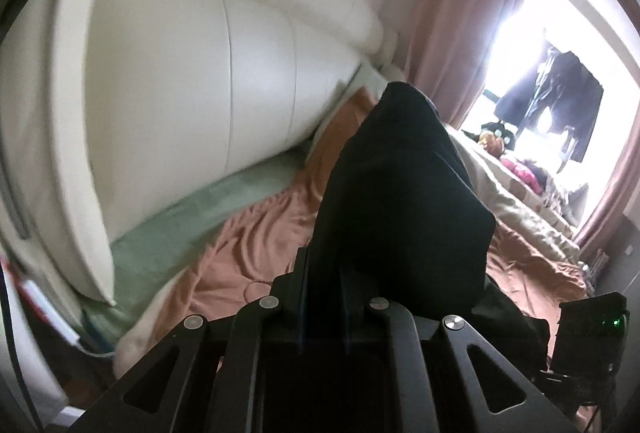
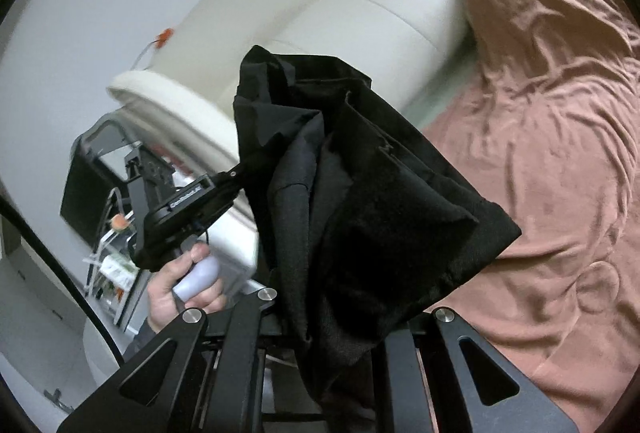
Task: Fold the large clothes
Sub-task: 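Carry the folded shirt with both grippers toward the bed's headboard corner, then lower the folded shirt onto the bed and open both grippers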
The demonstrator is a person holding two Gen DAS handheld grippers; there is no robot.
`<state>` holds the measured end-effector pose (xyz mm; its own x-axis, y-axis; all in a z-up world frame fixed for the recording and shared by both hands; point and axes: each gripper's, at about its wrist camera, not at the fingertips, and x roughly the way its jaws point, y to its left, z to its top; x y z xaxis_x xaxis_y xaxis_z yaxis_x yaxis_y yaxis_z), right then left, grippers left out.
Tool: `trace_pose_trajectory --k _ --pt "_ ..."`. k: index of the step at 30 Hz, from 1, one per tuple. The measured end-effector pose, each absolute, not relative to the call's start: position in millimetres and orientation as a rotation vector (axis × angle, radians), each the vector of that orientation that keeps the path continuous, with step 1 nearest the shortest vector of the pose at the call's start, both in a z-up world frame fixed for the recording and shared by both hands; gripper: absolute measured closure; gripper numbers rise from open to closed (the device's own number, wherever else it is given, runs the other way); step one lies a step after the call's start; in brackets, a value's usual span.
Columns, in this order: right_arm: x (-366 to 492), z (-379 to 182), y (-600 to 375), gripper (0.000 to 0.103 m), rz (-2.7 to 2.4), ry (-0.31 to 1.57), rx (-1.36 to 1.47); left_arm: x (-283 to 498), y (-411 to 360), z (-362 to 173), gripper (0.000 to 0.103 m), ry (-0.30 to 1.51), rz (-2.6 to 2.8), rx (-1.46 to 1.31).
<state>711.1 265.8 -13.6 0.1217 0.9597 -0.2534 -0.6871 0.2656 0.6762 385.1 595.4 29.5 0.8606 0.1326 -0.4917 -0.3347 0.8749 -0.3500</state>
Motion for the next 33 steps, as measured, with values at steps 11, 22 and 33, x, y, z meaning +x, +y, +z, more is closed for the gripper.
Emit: trace_pose_trajectory --k 11,22,33 --pt "784.9 -57.6 277.2 0.096 1.144 0.84 0.454 484.2 602.5 -20.7 0.088 0.68 0.345 -0.393" --pt "823.7 -120.1 305.6 0.082 0.918 0.998 0.448 434.3 584.5 -79.2 0.054 0.782 0.359 -0.406" --pt "796.5 -91.8 288.3 0.032 0.762 1.009 0.392 383.4 550.0 -82.1 0.049 0.784 0.35 -0.365"
